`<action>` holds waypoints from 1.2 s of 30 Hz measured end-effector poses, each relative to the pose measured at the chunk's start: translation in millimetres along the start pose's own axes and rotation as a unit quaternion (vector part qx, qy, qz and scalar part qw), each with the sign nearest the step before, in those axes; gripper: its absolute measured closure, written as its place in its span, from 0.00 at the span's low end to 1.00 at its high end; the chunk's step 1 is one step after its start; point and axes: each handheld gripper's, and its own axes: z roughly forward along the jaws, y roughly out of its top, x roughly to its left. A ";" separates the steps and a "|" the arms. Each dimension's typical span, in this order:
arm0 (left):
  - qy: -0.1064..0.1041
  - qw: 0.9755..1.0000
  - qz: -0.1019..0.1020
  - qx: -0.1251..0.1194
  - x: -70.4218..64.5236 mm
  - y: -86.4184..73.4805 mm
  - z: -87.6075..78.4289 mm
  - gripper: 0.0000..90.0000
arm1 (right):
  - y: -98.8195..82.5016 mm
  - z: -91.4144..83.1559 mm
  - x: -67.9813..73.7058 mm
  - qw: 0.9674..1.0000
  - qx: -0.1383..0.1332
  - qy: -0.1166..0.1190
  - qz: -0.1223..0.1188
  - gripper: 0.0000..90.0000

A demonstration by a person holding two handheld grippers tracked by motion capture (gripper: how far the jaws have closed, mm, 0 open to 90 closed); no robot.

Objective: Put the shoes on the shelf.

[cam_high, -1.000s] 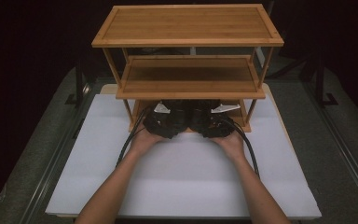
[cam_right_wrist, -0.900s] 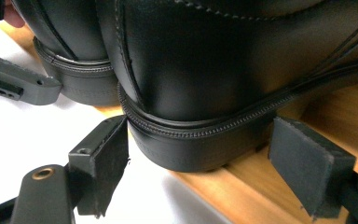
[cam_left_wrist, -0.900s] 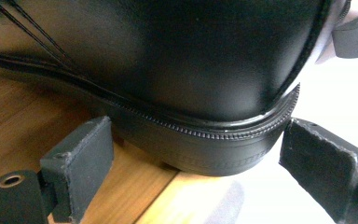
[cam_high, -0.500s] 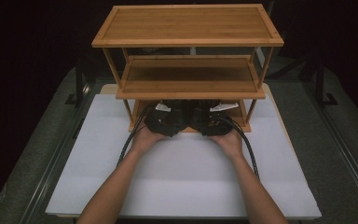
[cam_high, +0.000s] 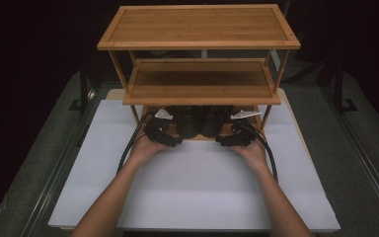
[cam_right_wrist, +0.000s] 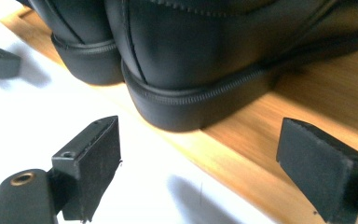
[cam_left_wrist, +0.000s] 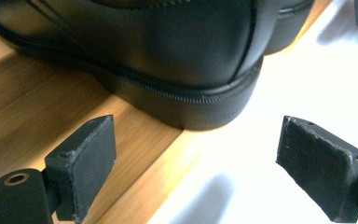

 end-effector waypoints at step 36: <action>0.032 0.999 -0.002 -0.013 -25.8 -77.2 -99.2 0.12 | -65.5 -90.3 -7.8 1.000 -0.006 -0.022 -0.013 0.08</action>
